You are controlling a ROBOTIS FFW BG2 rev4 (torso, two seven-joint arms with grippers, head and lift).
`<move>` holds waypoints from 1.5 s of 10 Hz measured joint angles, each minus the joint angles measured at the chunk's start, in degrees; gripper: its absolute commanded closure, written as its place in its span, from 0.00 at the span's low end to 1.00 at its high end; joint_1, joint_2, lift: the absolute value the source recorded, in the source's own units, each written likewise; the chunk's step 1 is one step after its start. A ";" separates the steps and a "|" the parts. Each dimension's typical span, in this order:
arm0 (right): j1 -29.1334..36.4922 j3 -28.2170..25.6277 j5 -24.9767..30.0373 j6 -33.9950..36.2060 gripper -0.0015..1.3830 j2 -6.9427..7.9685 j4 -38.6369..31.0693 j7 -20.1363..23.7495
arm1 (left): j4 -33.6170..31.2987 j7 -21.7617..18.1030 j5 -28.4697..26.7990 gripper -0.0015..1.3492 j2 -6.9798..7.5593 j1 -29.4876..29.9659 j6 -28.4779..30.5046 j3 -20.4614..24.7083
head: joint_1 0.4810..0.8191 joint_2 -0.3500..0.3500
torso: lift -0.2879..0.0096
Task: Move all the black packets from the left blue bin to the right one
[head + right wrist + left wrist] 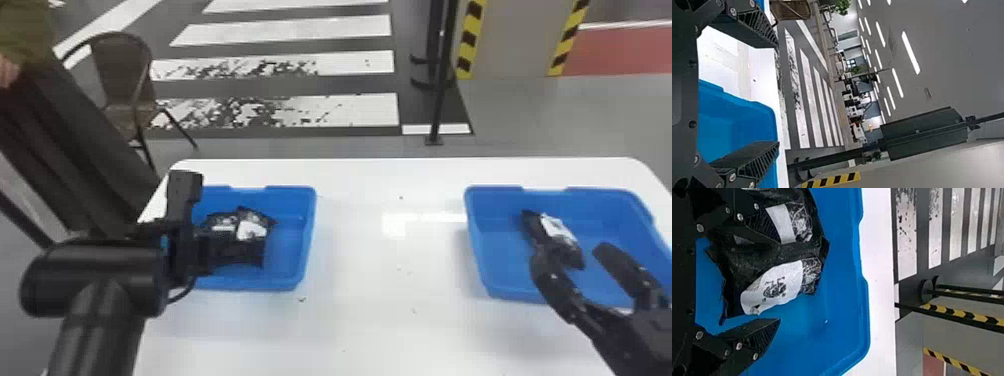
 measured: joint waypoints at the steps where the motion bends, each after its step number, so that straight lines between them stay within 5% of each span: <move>1: -0.10 0.08 -0.43 0.09 0.11 0.00 0.27 0.01 | 1.51 -0.16 0.85 0.81 0.28 -0.43 -0.77 -0.83 | 0.63 0.65 | 0.50; 2: -0.13 0.09 -0.75 0.12 0.11 0.00 0.38 0.03 | 2.19 -0.17 1.32 0.89 0.34 -0.53 -1.78 -1.11 | 0.63 0.64 | 0.50; 6: -0.12 0.10 -1.84 0.54 0.12 0.00 0.80 0.19 | 2.35 -1.79 -0.63 0.89 0.32 0.10 -7.48 -2.21 | 0.63 0.62 | 0.50; 9: -0.01 0.09 -2.41 1.78 0.12 -0.09 -0.31 1.16 | -6.92 -3.79 2.02 0.89 0.45 5.39 -9.61 -1.41 | 0.63 0.59 | 0.50; 12: -1.70 0.87 -4.60 6.50 0.12 -0.58 -0.86 3.89 | -19.40 -5.16 11.68 0.89 0.41 13.37 -10.71 -1.61 | 0.63 0.53 | 0.50; 15: -7.02 5.79 -11.36 11.33 0.12 -2.84 2.96 6.70 | -20.65 -7.89 19.99 0.89 0.69 15.29 -16.54 -6.45 | 0.63 0.48 | 0.50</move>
